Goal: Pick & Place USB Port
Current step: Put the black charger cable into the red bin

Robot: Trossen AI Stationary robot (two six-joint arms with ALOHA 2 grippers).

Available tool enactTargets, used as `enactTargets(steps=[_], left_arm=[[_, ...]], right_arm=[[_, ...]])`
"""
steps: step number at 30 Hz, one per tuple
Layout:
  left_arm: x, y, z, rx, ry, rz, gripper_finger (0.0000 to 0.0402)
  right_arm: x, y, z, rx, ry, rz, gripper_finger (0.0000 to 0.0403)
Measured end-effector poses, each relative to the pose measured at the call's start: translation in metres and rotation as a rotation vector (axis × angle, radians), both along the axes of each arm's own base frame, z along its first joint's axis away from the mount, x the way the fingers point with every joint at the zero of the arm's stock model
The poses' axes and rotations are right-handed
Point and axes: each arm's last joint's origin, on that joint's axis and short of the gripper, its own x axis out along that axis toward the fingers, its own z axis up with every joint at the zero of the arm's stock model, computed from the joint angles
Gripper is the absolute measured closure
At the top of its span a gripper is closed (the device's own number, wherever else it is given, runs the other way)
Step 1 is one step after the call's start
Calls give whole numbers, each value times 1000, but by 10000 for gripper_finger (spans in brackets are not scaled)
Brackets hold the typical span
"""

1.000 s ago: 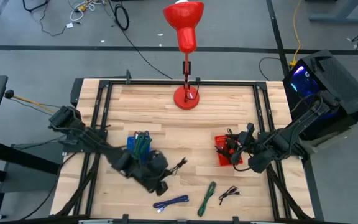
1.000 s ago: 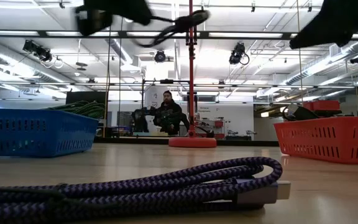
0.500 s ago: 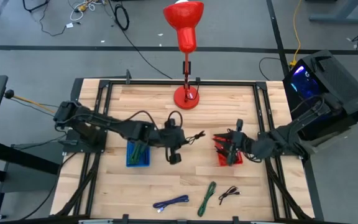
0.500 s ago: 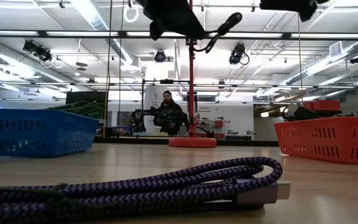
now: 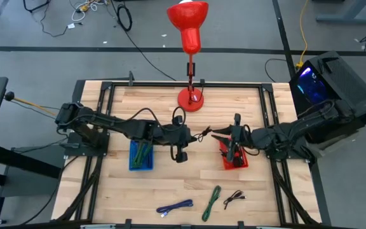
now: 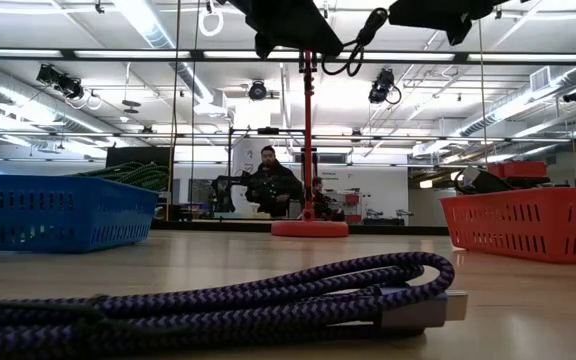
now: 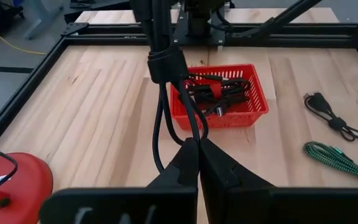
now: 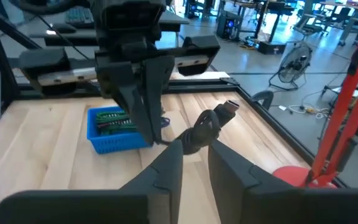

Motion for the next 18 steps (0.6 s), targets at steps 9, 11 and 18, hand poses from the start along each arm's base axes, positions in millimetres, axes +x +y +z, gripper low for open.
enactTargets(steps=[9, 11, 18], left_arm=[[0, 0, 0, 3, -1, -1, 400], [0, 0, 0, 6, -1, 1, 400], [0, 0, 0, 7, -1, 0, 400]], right_arm=[[4, -12, 1, 6, -13, -29, 264], [4, -14, 1, 4, -12, -41, 254], [9, -12, -1, -8, -6, -10, 265]])
